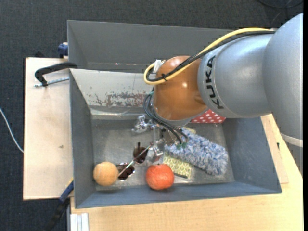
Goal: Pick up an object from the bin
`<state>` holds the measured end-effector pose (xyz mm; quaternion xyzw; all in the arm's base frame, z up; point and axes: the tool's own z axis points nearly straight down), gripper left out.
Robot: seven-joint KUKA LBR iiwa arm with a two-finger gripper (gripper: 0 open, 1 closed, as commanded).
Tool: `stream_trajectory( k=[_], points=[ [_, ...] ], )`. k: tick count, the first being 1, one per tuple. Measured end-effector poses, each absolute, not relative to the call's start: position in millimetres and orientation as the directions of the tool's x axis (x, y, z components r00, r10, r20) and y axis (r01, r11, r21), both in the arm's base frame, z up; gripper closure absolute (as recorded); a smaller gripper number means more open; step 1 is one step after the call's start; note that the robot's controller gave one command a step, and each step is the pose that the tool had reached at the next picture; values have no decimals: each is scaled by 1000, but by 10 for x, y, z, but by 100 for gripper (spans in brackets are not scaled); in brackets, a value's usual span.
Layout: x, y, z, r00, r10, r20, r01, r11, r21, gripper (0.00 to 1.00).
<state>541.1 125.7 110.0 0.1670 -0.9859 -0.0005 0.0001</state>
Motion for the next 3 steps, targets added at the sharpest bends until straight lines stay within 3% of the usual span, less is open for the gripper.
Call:
stream_trajectory(
  k=[1, 2, 3],
  points=[
    [5398, 1210, 1202, -892, -452, -6, -452, 892, 0, 0],
    [5419, 1476, 812, -877, -480, -4, -480, 877, 0, 0],
    [5290, 1653, 739, -754, -657, -6, -657, 754, -4, 100]
  ],
)
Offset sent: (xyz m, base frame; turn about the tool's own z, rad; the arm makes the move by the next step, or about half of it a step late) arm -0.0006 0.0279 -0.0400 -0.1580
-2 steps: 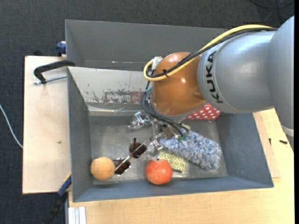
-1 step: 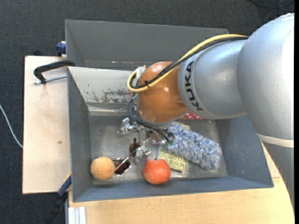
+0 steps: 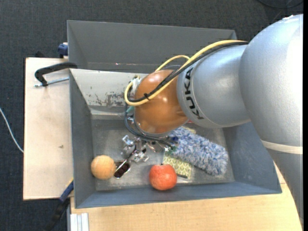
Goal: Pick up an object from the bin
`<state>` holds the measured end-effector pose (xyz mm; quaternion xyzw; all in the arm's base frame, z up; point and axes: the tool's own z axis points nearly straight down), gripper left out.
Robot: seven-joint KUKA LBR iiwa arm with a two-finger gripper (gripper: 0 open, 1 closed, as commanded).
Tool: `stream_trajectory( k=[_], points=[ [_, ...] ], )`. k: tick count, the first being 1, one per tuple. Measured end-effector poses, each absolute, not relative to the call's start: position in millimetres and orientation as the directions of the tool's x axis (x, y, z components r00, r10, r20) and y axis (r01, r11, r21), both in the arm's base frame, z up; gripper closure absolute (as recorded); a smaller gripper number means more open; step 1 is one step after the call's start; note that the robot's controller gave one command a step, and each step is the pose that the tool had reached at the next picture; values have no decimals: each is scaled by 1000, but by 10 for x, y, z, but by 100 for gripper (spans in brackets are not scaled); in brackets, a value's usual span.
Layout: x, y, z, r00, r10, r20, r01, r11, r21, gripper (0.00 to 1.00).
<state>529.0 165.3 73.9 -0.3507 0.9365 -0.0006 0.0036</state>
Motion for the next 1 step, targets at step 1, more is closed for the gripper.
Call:
stream_trajectory(
  k=[1],
  points=[
    [5290, 1653, 739, -754, -657, -6, -657, 754, -3, 100]
  ],
)
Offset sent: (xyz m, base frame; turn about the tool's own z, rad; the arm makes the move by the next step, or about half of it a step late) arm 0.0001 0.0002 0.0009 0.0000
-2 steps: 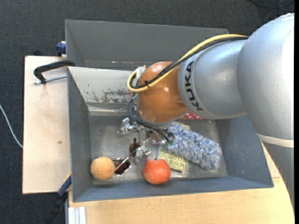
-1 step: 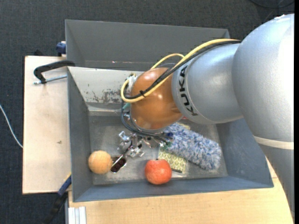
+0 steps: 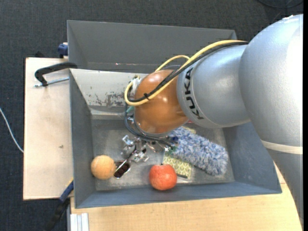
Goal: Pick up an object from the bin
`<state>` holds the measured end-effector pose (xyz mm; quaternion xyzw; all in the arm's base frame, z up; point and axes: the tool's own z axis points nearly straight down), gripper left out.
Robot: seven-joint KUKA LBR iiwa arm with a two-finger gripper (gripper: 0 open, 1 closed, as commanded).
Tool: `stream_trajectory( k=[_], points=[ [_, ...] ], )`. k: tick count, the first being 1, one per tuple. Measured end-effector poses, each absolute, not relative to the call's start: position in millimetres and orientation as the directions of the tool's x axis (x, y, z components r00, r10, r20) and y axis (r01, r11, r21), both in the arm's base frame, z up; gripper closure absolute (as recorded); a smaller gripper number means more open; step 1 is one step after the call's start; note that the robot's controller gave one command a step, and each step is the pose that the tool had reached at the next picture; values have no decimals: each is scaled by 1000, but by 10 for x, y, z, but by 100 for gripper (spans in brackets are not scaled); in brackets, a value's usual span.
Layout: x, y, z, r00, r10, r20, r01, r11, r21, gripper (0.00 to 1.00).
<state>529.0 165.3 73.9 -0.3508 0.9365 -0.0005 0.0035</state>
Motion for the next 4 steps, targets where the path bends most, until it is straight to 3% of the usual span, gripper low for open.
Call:
stream_trajectory(
  k=[2, 4],
  points=[
    [5280, 1654, 776, -754, -657, -3, -657, 754, -1, 100],
    [5277, 1659, 1083, -754, -657, -3, -657, 754, 0, 100]
  ],
)
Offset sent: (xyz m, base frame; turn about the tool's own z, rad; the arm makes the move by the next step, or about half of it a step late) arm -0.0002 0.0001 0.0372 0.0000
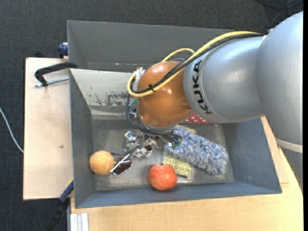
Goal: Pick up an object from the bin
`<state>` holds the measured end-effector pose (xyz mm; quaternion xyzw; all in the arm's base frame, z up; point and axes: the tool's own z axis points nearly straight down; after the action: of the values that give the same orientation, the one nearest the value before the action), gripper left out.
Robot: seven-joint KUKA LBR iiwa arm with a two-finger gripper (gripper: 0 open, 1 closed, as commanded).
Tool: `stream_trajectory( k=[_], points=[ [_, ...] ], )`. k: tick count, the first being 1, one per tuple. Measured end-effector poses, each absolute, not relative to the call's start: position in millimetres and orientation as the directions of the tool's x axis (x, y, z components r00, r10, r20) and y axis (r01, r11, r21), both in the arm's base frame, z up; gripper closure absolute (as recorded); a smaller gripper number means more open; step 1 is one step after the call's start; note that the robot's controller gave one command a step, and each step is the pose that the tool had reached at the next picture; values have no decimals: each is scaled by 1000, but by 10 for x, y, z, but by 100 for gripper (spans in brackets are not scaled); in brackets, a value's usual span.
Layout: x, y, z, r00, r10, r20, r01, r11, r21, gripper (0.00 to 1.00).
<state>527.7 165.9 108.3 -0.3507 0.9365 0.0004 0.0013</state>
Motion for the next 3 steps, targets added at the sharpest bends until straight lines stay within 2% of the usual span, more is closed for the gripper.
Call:
stream_trajectory(
  k=[3],
  points=[
    [5283, 1671, 1547, -754, -656, -6, -656, 754, -1, 100]
  ],
)
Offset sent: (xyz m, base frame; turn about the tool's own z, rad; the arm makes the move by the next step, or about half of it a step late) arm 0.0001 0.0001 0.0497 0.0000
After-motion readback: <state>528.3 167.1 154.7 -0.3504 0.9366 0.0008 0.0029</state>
